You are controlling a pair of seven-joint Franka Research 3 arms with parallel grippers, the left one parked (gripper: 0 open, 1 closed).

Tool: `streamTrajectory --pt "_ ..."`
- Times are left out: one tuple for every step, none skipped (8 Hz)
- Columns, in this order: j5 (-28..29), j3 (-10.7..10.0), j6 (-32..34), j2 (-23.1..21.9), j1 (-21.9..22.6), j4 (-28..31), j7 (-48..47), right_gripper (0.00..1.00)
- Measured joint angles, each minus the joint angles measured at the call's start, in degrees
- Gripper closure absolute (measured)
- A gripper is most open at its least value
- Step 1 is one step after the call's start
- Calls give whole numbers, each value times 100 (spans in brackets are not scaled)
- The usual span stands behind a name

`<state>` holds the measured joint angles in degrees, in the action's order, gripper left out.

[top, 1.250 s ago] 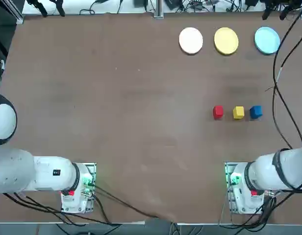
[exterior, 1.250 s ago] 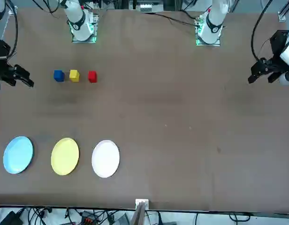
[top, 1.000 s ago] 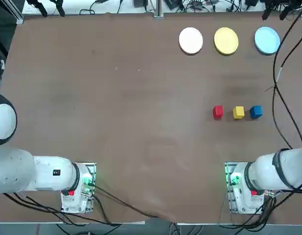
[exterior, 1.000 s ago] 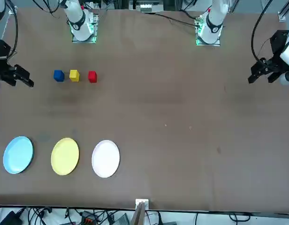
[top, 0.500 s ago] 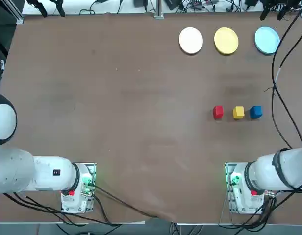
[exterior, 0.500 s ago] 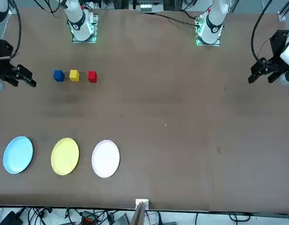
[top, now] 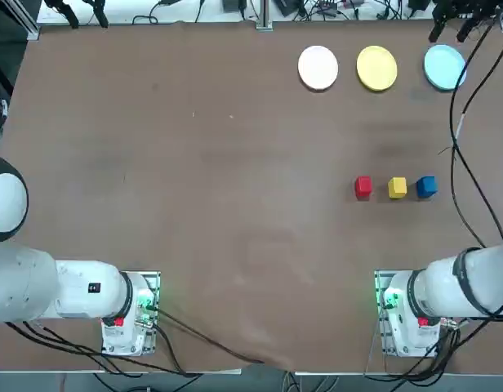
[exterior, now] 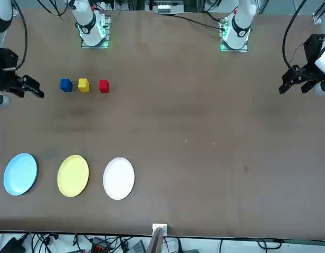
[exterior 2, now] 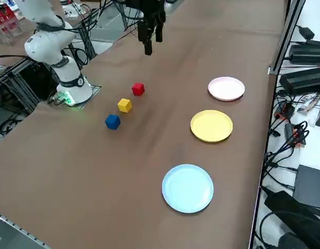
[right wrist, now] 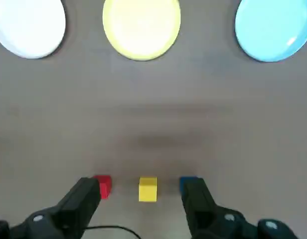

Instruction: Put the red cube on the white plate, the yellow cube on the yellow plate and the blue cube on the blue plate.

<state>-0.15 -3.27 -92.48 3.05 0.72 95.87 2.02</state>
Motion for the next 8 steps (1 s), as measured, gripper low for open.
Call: streamTrajectory --pt "0 1 273 127 33 7 -7 0" --pt "0 1 641 270 50 51 -11 0" --pt "1 1 806 403 70 170 -11 0" --pt "19 11 813 471 135 345 -9 0" --pt "47 36 754 456 344 581 -48 0" --pt "95 67 492 395 675 898 -261 0" --pt "248 107 -56 276 932 1390 -478 0" --pt "418 119 -742 90 1031 2043 -571 0"
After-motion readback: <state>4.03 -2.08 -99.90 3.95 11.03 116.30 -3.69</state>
